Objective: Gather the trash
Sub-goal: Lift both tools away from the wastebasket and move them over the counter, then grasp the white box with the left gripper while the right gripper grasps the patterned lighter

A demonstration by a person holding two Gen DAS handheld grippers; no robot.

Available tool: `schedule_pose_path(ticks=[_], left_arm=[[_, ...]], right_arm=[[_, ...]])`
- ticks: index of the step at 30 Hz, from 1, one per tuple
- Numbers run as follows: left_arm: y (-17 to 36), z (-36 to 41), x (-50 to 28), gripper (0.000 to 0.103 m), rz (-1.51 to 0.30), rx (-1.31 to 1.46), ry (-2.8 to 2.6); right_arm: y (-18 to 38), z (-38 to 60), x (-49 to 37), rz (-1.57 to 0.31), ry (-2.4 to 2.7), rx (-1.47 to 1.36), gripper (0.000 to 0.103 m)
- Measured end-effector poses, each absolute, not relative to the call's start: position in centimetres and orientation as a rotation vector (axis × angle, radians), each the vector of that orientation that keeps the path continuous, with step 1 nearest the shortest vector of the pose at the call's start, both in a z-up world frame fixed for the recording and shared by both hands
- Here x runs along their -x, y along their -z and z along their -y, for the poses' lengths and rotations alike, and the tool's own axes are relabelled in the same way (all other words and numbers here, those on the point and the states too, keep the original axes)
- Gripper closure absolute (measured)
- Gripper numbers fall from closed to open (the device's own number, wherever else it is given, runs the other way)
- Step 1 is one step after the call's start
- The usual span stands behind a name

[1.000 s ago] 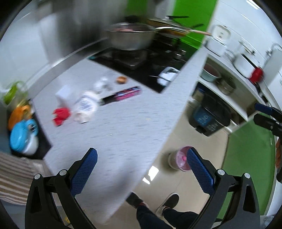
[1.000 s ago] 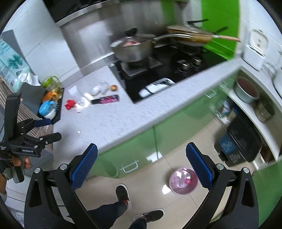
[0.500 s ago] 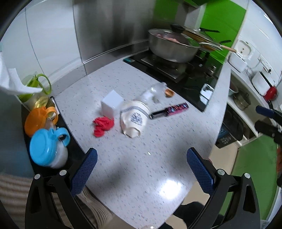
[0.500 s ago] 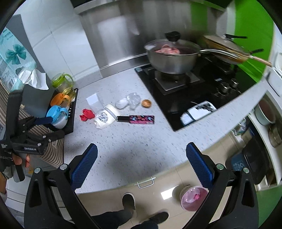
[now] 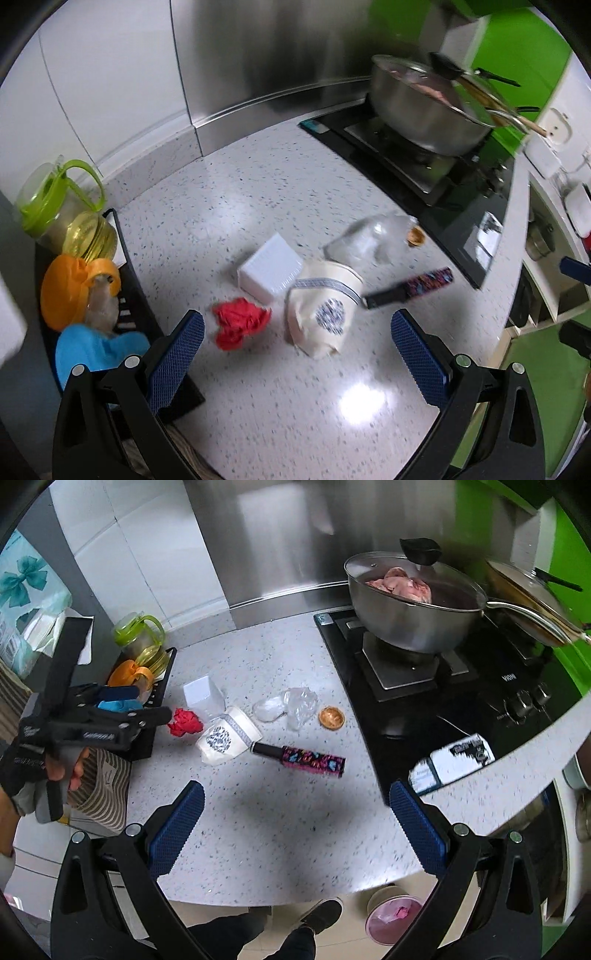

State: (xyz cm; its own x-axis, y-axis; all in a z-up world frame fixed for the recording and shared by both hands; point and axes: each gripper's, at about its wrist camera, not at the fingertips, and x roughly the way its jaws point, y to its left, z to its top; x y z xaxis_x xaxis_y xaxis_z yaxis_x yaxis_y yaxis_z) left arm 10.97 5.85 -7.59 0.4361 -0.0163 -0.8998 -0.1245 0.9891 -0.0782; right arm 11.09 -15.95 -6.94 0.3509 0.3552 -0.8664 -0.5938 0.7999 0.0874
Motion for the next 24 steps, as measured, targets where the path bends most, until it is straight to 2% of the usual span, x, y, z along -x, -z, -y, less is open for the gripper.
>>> schedule_pose_path(ticks=[14,20,24], left_arm=[[12.6,-8.3,-16.5,0.007,-1.210,0.160,-0.097],[14.1,-8.4,-17.1,0.050,-1.248,0.162,-0.082],[13.8,-8.4,-17.0,0.055,-1.236,0.165,-0.071]], right_arm=[[9.7,15.7,-15.0,-1.110,-0.614,0.236,0.004],[10.4,15.4,-15.8,-1.122,-0.610,0.229,0.004],[10.7,14.9,-16.1,-1.127,-0.615,0.229,0.004]])
